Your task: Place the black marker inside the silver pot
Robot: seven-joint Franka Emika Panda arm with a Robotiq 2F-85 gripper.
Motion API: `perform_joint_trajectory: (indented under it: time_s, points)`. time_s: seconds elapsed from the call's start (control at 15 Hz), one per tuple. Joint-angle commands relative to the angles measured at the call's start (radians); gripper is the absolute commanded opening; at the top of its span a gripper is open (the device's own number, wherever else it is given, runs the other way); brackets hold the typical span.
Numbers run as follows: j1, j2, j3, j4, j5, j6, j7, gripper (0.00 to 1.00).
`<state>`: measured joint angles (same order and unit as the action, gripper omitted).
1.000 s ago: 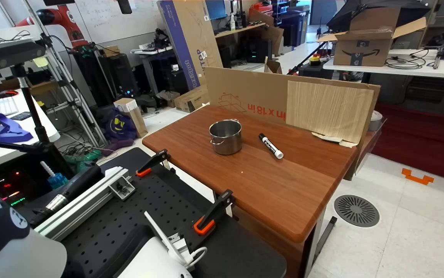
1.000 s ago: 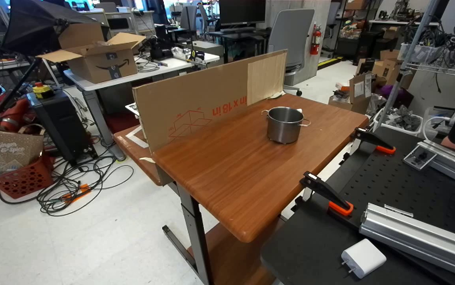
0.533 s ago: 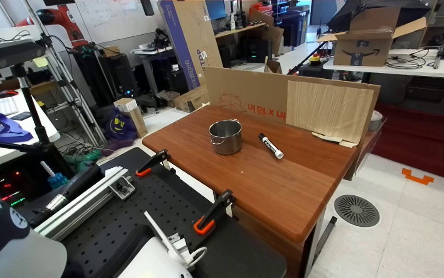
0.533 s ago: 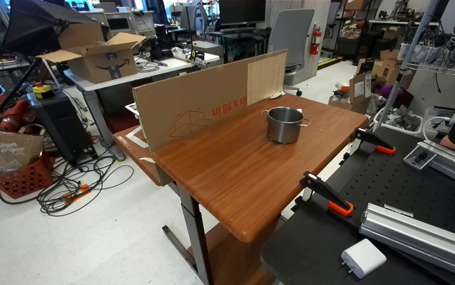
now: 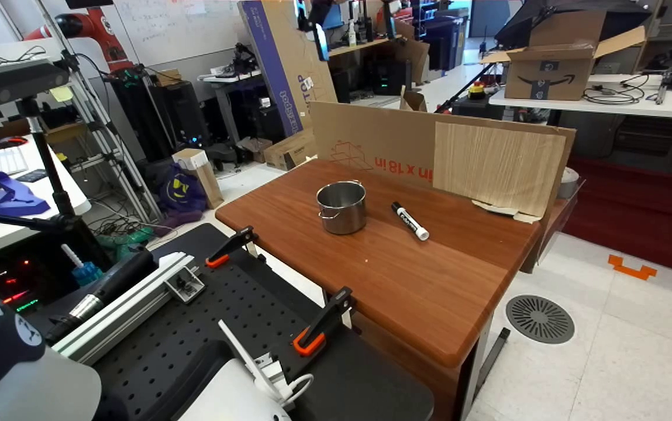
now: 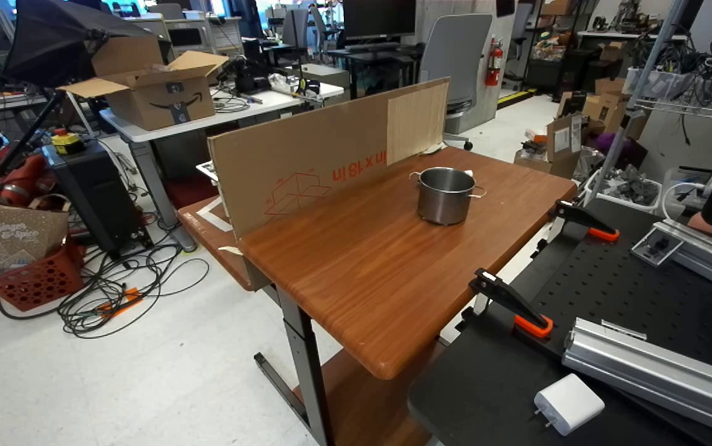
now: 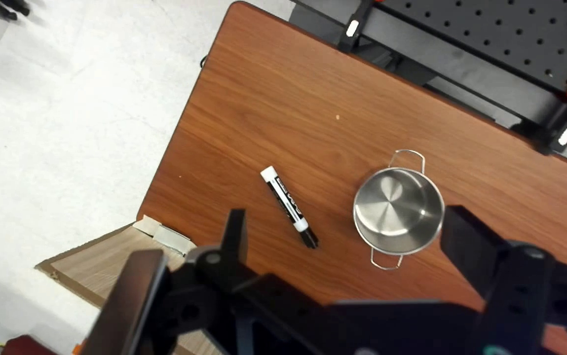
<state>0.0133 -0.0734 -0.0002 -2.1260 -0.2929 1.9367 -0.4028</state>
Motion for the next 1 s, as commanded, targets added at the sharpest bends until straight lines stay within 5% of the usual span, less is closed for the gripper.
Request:
perform_joint_trajectory:
  time_s: [0.0, 0.93]
  points:
    - [-0.023, 0.116, -0.024, 0.042, -0.064, 0.083, -0.161, 1.00]
    - [-0.205, 0.483, 0.001, 0.026, 0.015, 0.642, -0.726, 1.00]
